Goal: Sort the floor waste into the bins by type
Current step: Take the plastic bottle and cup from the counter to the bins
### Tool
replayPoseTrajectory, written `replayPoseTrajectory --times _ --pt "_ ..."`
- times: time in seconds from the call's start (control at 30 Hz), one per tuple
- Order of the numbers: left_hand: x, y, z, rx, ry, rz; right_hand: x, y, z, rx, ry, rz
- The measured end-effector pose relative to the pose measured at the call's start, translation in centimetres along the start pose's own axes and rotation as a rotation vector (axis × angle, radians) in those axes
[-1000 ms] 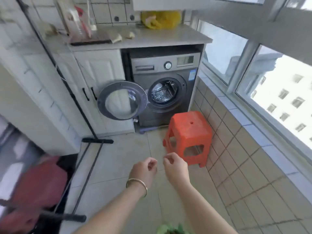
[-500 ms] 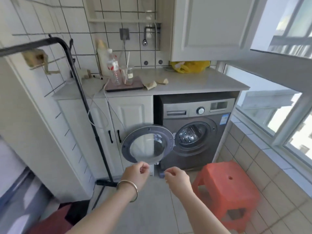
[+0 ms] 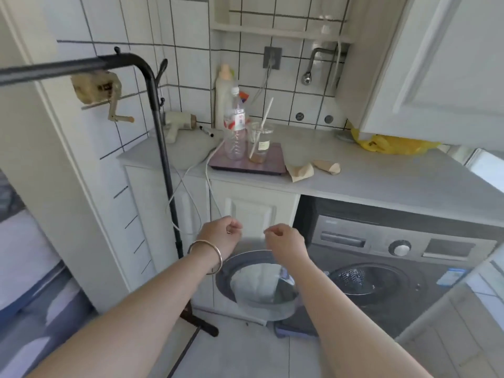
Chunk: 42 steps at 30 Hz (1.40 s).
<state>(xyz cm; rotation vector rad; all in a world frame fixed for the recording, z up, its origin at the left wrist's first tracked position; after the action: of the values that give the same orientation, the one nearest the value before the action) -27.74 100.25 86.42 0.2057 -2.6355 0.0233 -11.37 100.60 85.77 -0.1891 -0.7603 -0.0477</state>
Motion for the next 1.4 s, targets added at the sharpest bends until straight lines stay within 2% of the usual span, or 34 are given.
replayPoseTrajectory --times 0.17,0.37,0.47,0.57,0.63,0.77,0.93,1.03,1.1,1.2,1.4 --pt "1.5 9.0 0.2 0.012 -0.082 -0.065 -1.2 8.6 3.7 0.055 0.052 -0.036" --pt "2.1 19.8 0.4 -0.026 -0.14 -0.033 -2.5 17.9 7.6 0.055 0.089 -0.116" --pt "2.8 25.3 -0.9 -0.135 -0.24 -0.056 -1.7 22.0 9.8 0.06 0.152 -0.237" --pt "3.0 30.0 -1.5 -0.183 -0.336 -0.095 0.2 26.0 10.5 -0.023 0.201 -0.308" --pt "2.6 32.2 -1.3 -0.173 -0.361 -0.12 1.1 28.5 10.1 -0.067 0.215 -0.287" --pt "1.3 35.6 -2.1 -0.149 -0.545 -0.031 2.0 32.9 10.2 0.006 0.303 -0.201" --pt "-0.4 37.8 -2.8 -0.18 -0.561 -0.082 0.3 36.4 10.8 0.155 0.525 0.056" --pt "-0.8 37.9 -3.9 -0.271 -0.57 -0.095 1.3 35.8 11.0 0.257 0.502 0.021" --pt "-1.1 38.0 -4.8 -0.333 -0.572 -0.031 2.8 35.0 10.1 0.28 0.437 -0.042" --pt "-3.0 37.3 -7.1 -0.391 -0.565 0.164 5.2 32.6 7.8 0.242 0.406 -0.123" --pt "-10.4 32.0 -12.0 -0.46 -0.582 0.517 11.0 23.6 2.8 0.094 0.364 -0.52"
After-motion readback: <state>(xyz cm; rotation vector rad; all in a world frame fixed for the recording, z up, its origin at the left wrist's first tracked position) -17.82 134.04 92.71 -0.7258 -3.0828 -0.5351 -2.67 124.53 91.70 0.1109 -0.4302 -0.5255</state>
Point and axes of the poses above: each hand's wrist, its own y-axis towards the middle knuckle, its own x-axis out of the back of the hand, z = x × y, the point moved 4 cm from there along y, towards the middle knuckle, and after that the axes turned 13 degrees about -y, right-handed, at the moved point
